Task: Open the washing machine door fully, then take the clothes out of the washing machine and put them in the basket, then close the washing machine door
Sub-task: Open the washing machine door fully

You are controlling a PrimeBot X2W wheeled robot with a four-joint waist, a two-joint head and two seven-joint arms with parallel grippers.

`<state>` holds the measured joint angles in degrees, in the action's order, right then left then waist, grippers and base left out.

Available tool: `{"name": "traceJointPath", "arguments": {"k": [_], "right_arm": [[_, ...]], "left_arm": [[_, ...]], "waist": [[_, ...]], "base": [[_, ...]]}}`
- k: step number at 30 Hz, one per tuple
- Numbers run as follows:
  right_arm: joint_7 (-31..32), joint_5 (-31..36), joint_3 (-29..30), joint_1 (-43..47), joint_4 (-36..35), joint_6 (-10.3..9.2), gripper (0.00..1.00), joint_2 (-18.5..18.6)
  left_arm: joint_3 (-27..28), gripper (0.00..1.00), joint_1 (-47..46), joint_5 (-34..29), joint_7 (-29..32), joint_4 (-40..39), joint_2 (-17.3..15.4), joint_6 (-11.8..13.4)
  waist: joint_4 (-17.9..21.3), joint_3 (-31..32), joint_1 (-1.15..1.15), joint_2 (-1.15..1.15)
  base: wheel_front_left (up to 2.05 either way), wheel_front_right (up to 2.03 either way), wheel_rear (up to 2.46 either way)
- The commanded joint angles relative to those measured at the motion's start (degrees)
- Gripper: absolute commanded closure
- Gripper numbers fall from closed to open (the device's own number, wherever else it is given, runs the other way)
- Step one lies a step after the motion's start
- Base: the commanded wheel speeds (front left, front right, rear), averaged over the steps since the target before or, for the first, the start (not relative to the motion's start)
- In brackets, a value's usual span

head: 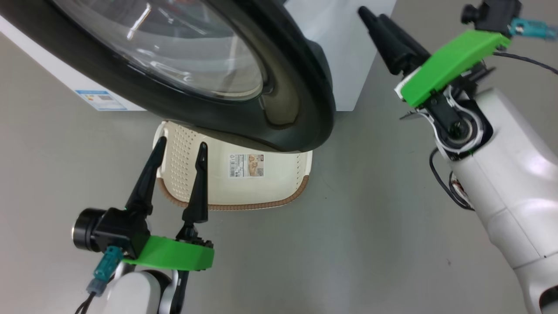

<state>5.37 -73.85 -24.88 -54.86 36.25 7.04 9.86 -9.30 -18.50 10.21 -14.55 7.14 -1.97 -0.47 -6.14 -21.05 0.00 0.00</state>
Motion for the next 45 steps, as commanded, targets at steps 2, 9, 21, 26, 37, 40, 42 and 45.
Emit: {"name": "traceJointPath", "arguments": {"k": [2,9,21,26,37,40,42,45], "right_arm": [[-5.4,2.2,-1.7,2.0,-2.0,0.45,0.0,0.5],[-20.0,11.9,-6.5,4.9,0.0,0.45,0.0,5.5],[-20.4,44.8,15.5,20.6,-12.8,0.45,0.0,0.3],[-20.4,51.6,21.3,27.3,-18.6,0.45,0.0,-2.7],[-20.4,58.5,25.1,36.6,-28.4,0.45,0.0,-6.3],[-20.4,58.4,24.7,38.5,-29.4,0.45,0.0,-6.6],[-20.4,58.1,24.2,39.4,-29.7,0.45,0.0,-6.8],[-20.4,58.2,23.1,40.4,-29.8,0.45,0.0,-6.9]], "left_arm": [[2.2,0.0,0.1,0.1,-0.4,-1.7,-0.9,0.2],[3.8,0.0,0.8,0.1,-0.4,-1.9,-0.9,-0.1],[4.2,0.0,2.3,-0.5,-0.4,-2.2,-0.9,-0.3],[4.5,0.0,2.9,-1.0,-0.4,-2.2,-0.9,-0.7],[4.8,0.0,4.2,-1.1,-0.4,-3.6,-0.9,-0.3],[4.6,0.0,4.2,-1.2,-0.4,-3.8,-0.9,-0.4],[4.5,0.0,4.1,-1.2,-0.4,-4.0,-0.9,-0.4],[4.2,0.0,4.2,-1.3,-0.4,-4.2,-0.9,-0.2]], "waist": [[0.6,0.1,0.0,0.0],[2.5,1.0,0.0,0.0],[4.1,2.6,0.0,0.0],[4.3,3.5,0.0,0.0],[5.0,3.8,0.0,0.0],[5.0,3.6,0.0,0.0],[5.0,3.5,0.0,0.0],[4.9,3.3,0.0,0.0]], "base": [[0.0,0.0,0.0],[0.0,0.0,0.0],[0.0,0.0,0.0],[0.0,0.0,0.0],[0.0,0.0,0.0],[0.0,0.0,0.0],[0.0,0.0,0.0],[0.0,0.0,0.0]]}}
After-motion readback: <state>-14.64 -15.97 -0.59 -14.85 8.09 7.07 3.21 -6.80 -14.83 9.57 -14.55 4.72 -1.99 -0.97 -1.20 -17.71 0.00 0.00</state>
